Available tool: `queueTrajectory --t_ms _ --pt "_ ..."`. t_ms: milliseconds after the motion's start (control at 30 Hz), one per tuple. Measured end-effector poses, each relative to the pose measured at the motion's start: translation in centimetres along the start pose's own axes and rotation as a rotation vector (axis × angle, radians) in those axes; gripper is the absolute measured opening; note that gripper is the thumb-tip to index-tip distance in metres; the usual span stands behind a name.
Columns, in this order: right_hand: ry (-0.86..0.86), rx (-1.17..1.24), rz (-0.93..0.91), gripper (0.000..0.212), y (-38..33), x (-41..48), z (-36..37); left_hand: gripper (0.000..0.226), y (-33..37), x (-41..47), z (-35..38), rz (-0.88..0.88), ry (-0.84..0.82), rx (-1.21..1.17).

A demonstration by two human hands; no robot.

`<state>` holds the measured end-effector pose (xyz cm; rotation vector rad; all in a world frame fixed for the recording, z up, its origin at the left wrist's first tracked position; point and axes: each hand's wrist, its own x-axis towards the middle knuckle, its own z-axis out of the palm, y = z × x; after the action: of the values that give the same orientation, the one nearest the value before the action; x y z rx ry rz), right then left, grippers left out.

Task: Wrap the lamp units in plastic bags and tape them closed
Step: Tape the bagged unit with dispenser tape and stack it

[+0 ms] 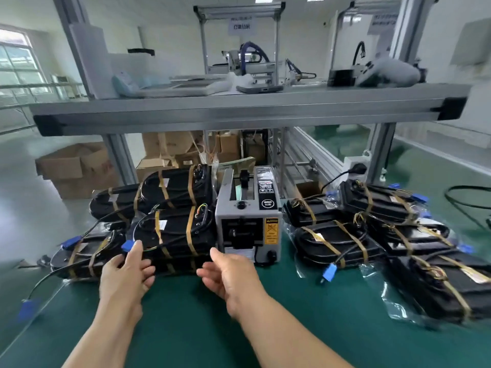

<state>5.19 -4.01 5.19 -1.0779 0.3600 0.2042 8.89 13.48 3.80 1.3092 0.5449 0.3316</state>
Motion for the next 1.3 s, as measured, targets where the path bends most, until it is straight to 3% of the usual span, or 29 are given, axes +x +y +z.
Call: queueTrajectory --t_ms 133,200,267,467,600,733,867,1067,1300 --pt "-0.032 -0.055 -0.072 0.010 -1.0 -2.1 -3.0 0.039 -0.2 -5.9 0.9 0.140 0.078 -0.056" --pt "-0.030 -0.059 -0.121 0.010 -2.1 -3.2 -4.8 0.023 -0.1 -9.8 2.6 0.239 0.035 -0.068" --pt "-0.004 -0.056 -0.193 0.009 -3.6 -4.4 -6.8 0.009 -0.3 -13.5 5.2 0.314 -0.103 -0.064" --pt "0.227 -0.136 -0.514 0.015 -9.8 -8.5 -14.9 0.007 -1.7 -21.5 15.5 0.391 -0.510 0.105" --pt "0.579 -0.561 -0.709 0.013 -12.3 -10.4 -22.5 0.015 -4.3 -25.3 21.3 0.386 -0.739 0.376" --pt "0.803 -0.891 -0.666 0.032 -12.5 -11.3 -28.8 0.044 -7.1 -28.1 25.4 0.506 -0.927 0.639" --pt "0.780 -1.142 -0.592 0.029 -11.0 -10.8 -31.4 0.053 -8.4 -29.7 28.3 0.562 -0.969 0.819" --pt "0.674 -1.548 -0.405 0.049 -7.5 -9.1 -33.3 0.040 -9.1 -30.6 28.6 0.545 -1.016 0.972" --pt "0.713 -1.595 -0.455 0.049 -6.6 -8.9 -33.3 0.011 -9.6 -30.5 27.4 0.511 -0.959 0.826"
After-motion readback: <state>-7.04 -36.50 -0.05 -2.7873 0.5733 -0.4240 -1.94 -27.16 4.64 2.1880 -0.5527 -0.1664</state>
